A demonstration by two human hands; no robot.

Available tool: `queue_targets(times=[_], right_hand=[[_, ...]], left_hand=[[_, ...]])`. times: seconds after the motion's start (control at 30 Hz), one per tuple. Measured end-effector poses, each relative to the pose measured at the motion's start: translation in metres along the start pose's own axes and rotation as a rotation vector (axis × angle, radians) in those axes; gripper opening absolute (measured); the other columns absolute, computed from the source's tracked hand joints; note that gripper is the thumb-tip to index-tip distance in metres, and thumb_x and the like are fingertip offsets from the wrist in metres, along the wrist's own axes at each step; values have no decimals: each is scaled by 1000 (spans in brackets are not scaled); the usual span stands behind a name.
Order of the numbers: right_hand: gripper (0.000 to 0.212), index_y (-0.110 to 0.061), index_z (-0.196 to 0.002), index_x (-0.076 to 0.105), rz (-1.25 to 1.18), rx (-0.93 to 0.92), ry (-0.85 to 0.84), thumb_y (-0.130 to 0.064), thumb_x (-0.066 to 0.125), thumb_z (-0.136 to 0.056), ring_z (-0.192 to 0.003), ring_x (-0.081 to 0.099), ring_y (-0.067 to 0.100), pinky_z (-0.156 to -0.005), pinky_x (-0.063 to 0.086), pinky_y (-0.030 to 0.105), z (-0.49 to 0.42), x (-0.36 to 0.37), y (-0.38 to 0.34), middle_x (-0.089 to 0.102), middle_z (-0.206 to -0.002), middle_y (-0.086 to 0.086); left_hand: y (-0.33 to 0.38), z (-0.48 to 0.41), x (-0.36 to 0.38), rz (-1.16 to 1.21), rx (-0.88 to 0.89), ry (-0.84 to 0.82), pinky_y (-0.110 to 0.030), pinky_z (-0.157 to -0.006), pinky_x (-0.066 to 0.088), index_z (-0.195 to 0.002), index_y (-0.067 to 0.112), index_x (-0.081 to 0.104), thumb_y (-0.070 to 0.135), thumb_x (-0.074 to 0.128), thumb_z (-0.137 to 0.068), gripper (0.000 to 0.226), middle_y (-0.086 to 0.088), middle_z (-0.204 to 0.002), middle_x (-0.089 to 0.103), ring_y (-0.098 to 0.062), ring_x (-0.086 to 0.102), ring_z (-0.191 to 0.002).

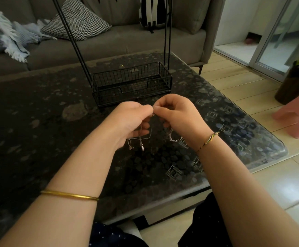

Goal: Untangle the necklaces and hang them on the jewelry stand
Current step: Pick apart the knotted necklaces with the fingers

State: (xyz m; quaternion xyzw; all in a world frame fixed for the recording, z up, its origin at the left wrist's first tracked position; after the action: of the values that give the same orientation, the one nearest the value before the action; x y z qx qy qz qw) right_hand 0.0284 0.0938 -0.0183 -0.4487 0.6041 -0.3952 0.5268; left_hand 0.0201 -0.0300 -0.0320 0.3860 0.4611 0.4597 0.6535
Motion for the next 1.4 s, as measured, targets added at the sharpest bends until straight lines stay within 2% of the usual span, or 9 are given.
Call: queue_targets(times=[0.2, 0.33, 0.47, 0.57, 0.9, 0.97, 1.13, 1.23, 1.4], right_hand=[[8, -12, -81, 62, 147, -8, -48, -10, 59, -88, -59, 50, 7, -58, 46, 24, 1, 4, -1, 57, -68, -4], [16, -13, -78, 60, 65, 82, -135, -15, 56, -93, -52, 51, 3, -50, 44, 17, 2, 8, 4, 56, -65, -1], [19, -16, -73, 60, -39, 138, -191, -16, 57, -92, -64, 52, 17, -53, 40, 23, 1, 11, 8, 57, -66, 2], [18, -14, -73, 61, -170, 179, -210, -13, 58, -91, -60, 51, 11, -53, 39, 22, 2, 11, 9, 57, -65, 0], [22, -13, -73, 58, -136, 191, -208, -14, 55, -95, -61, 47, 11, -55, 39, 23, 4, 10, 14, 53, -68, 4], [23, -14, -73, 58, -90, 189, -214, -16, 53, -95, -58, 47, 10, -53, 40, 21, 4, 10, 14, 53, -65, 2], [21, -11, -75, 59, 42, 170, -272, -18, 54, -95, -56, 48, 13, -53, 40, 23, 5, 12, 11, 55, -63, 3], [20, -11, -72, 58, 104, 140, -231, -14, 55, -92, -49, 47, 6, -47, 40, 16, 3, 10, 8, 55, -62, 2], [16, 0, -81, 63, 69, 94, -121, -11, 55, -89, -63, 51, 18, -53, 42, 24, -1, 2, 8, 58, -68, 7]], left_hand=[[6, 0, 0, -251, 121, 64, -33, -71, 57, -75, 16, 59, 12, 60, -86, 11, -3, -78, 59, -14, 60, -74], [0, -1, -4, -30, 37, 64, -33, -74, 57, -73, 16, 60, 9, 56, -85, 15, -2, -79, 60, -16, 59, -77], [-5, 3, 4, 234, -83, -43, -25, -62, 51, -72, 15, 57, 4, 52, -86, 19, 0, -71, 57, -12, 54, -67], [-7, 6, 7, 339, -140, -106, -23, -57, 51, -73, 15, 57, 6, 52, -86, 17, 0, -68, 56, -11, 54, -62], [1, 1, 6, -203, 40, -100, -28, -66, 53, -73, 16, 59, 11, 54, -87, 16, 0, -74, 58, -11, 57, -68], [3, 0, 3, -196, 63, -62, -28, -67, 54, -74, 16, 59, 11, 54, -87, 15, 0, -75, 59, -11, 58, -69], [0, -1, -4, 59, 7, -15, -25, -61, 48, -70, 15, 58, 4, 52, -88, 21, -2, -74, 59, -11, 57, -67], [-1, -1, -5, 83, -2, -15, -24, -60, 47, -71, 13, 58, 2, 52, -88, 21, -3, -72, 60, -11, 58, -67], [-2, 2, 2, -17, -8, -83, -24, -60, 49, -75, 13, 55, 2, 53, -89, 18, -3, -74, 56, -11, 55, -66]])
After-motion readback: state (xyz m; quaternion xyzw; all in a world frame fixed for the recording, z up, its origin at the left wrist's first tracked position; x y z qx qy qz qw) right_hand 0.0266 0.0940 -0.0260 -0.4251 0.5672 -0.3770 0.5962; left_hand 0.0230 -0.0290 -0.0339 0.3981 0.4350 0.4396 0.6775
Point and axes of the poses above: each hand's wrist, its own z-axis away from the middle knuckle, its own x-axis out of the palm, y = z × x, the point moved 8 cm from there along -z, towards the middle knuckle
